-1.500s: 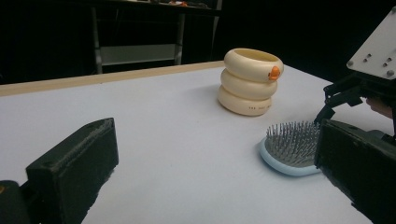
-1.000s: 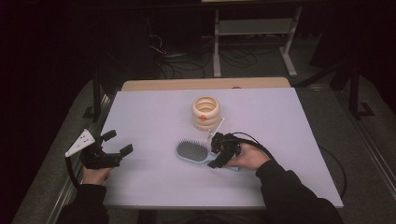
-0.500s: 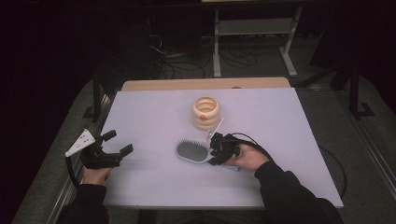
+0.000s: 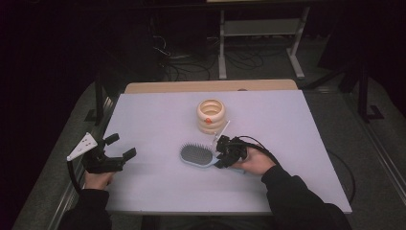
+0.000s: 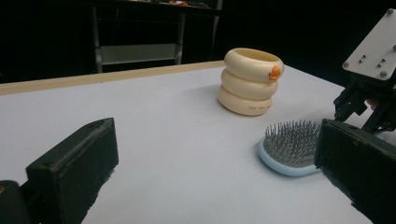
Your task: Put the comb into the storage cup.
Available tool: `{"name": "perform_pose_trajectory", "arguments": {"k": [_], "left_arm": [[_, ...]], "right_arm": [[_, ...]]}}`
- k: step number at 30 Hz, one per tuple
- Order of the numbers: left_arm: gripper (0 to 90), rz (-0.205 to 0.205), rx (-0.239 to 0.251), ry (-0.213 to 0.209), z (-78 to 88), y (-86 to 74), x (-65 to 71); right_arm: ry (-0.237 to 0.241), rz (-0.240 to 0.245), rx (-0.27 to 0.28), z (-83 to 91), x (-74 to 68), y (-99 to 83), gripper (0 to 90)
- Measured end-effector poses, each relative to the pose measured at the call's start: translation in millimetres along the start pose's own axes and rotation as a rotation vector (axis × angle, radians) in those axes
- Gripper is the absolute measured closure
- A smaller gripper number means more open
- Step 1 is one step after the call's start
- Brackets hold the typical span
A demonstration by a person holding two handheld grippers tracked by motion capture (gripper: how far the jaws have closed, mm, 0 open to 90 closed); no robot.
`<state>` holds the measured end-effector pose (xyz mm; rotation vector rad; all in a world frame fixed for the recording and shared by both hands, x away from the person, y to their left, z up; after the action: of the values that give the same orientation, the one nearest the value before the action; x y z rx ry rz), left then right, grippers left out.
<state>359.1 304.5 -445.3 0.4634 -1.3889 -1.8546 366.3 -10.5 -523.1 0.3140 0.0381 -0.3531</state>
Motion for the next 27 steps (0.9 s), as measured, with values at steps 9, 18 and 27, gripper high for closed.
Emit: {"name": "perform_pose_trajectory", "arguments": {"k": [9,18,27], "left_arm": [[0.0,0.000,-0.003,-0.002,-0.4,-0.4,0.3],[0.0,0.004,-0.002,-0.002,-0.7,-0.6,0.3],[0.0,0.007,0.000,-0.001,-0.2,-0.5,0.2]], "right_arm": [[-0.017,0.012,0.023,9.3,0.5,-0.4,68.4],[-0.023,0.009,0.053,22.7,1.1,-1.1,68.4],[-0.031,0.032,0.072,33.6,-1.7,3.8,68.4]]}}
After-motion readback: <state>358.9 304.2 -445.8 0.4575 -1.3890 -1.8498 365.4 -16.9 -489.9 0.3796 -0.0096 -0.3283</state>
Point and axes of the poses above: each handheld gripper's, and its own axes: z roughly backward along the jaws, y roughly out of its top, x roughly to its right, the point moved 9 cm from there along -z, roughly forward along the jaws, and after that the axes turned 8 degrees about -x, right-handed, at the moved point
